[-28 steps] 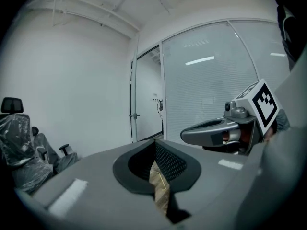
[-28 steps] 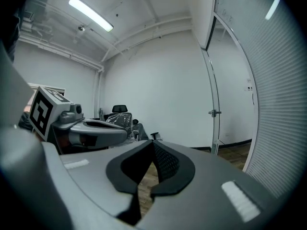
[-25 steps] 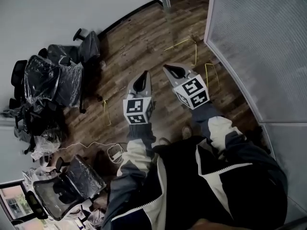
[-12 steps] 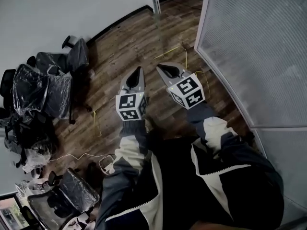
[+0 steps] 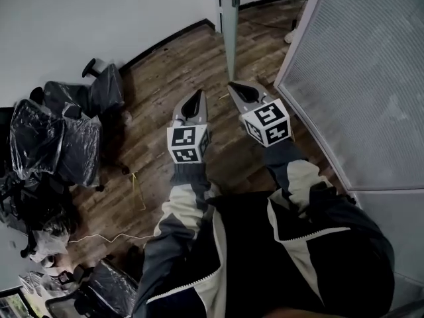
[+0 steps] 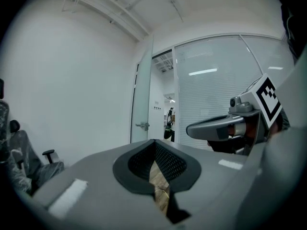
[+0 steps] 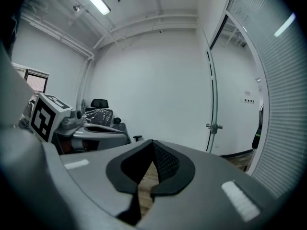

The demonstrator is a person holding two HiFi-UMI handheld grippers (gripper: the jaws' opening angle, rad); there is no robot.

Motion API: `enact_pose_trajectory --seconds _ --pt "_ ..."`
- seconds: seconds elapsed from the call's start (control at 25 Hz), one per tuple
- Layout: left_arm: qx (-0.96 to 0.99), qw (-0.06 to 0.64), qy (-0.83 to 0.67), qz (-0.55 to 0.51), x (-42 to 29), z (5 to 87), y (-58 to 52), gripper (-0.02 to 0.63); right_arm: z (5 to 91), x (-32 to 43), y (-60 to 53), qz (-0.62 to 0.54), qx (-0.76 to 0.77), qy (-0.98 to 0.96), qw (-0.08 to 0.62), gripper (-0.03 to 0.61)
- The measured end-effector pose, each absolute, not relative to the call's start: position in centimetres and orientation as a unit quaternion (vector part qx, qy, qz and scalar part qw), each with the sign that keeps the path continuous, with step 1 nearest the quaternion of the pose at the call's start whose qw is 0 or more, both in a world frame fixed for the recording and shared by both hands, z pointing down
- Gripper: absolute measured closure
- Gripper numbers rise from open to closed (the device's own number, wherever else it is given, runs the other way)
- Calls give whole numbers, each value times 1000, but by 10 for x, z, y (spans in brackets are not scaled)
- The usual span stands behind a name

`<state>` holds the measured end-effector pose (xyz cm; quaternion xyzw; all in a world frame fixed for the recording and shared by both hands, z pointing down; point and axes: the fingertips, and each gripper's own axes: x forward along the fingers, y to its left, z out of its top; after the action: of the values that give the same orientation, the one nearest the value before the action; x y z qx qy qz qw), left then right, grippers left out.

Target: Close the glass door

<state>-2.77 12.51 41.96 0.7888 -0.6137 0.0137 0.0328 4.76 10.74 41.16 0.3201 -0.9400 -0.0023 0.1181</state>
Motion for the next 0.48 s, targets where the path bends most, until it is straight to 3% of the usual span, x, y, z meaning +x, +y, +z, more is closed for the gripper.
enact_pose_trajectory --seconds 0.48 --pt "808 36 -587 22 -114 431 34 607 425 -32 13 17 363 -925 108 574"
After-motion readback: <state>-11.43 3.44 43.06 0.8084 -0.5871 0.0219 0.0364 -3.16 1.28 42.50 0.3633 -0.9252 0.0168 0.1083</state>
